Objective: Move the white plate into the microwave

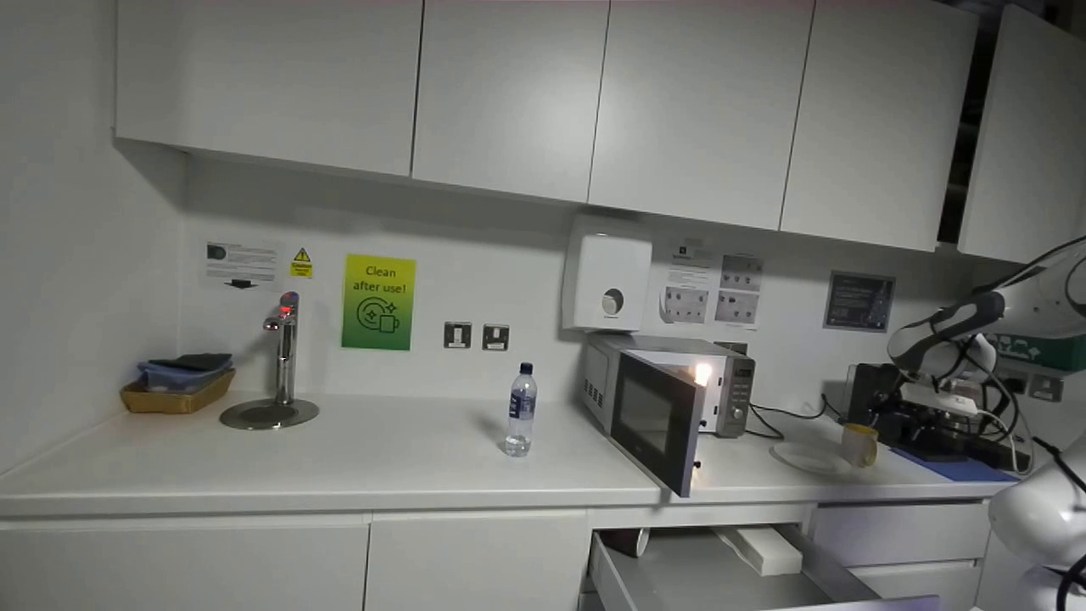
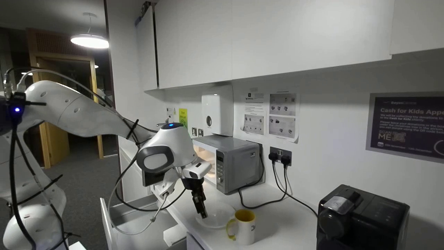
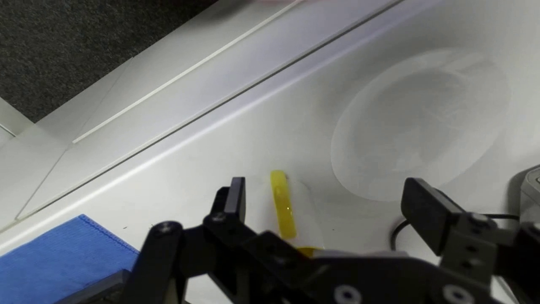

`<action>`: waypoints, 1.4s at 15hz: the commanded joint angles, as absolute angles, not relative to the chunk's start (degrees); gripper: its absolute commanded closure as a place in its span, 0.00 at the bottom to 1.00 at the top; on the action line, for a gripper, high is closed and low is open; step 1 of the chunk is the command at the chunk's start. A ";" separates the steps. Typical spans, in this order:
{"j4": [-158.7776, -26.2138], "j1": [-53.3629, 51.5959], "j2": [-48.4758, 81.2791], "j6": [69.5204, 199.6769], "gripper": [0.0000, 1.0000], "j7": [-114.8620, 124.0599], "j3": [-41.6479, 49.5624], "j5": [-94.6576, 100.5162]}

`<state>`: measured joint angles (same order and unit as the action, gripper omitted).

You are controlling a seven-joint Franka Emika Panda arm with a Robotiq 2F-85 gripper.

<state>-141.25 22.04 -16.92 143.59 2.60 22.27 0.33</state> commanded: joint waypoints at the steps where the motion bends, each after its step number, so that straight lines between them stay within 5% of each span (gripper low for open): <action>1: -136.01 20.03 -9.81 145.50 0.00 2.93 22.86 -7.11; 21: -139.70 18.43 -6.15 143.01 0.00 -28.77 26.91 -44.53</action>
<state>-140.90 18.69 -7.58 144.18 -24.35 26.32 -40.91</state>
